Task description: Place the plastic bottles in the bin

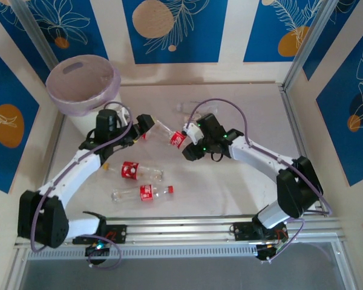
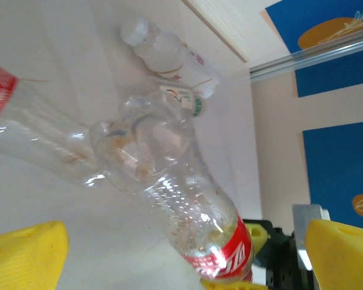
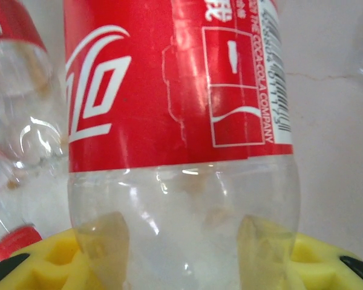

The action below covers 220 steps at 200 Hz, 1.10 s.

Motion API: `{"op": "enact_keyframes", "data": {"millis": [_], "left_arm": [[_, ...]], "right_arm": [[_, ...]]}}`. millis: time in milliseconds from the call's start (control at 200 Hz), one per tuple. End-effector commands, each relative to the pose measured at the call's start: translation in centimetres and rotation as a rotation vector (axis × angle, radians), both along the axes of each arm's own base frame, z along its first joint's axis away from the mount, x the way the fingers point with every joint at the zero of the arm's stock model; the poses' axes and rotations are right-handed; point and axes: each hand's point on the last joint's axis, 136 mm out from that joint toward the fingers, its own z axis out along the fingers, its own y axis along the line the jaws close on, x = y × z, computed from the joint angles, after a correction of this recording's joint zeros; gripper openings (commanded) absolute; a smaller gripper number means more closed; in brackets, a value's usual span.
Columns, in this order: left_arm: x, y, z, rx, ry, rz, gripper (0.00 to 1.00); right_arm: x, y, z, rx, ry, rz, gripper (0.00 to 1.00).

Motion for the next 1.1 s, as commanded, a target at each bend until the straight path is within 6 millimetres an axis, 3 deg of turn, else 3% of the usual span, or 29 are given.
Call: {"op": "enact_keyframes", "data": {"millis": [0,140,300,470,640,760,830,900,970,1095], "left_arm": [[1.0,-3.6,1.7,-0.117,-0.042,-0.045,1.0],[2.0,-6.4,0.8,-0.167,-0.029,-0.062,1.0],[3.0,-7.6,0.5,-0.2,-0.028,-0.054,0.96],[3.0,-7.9,0.8,-0.184,-0.045,-0.059,0.77],[3.1,-7.9,1.1,-0.178,-0.053,-0.056,0.47],[3.2,-7.9,1.0,-0.176,-0.05,-0.051,0.45],[3.3,-7.8,0.9,-0.17,-0.054,-0.048,0.46],[3.5,-7.7,0.9,-0.162,-0.057,-0.044,0.47],[3.5,-7.7,0.9,-0.15,-0.06,-0.041,0.47],[3.4,-7.6,1.7,-0.113,-0.09,-0.042,0.46]], "right_arm": [[0.4,0.9,1.7,0.109,-0.02,-0.102,0.0],[-0.1,1.8,2.5,0.151,-0.055,-0.085,0.0],[-0.9,2.4,2.8,0.205,-0.055,-0.062,0.0],[-1.0,2.5,1.6,0.182,-0.027,-0.069,0.0],[-1.1,2.6,1.4,0.188,-0.011,-0.067,0.05],[-1.4,2.6,1.6,0.205,0.008,-0.062,0.23],[-1.5,2.5,1.8,0.215,0.017,-0.062,0.45],[-1.6,2.1,2.3,0.226,0.023,-0.07,0.58],[-1.7,1.5,2.9,0.239,0.027,-0.082,0.83],[-2.2,0.4,4.8,0.281,0.025,-0.088,0.91]]}}
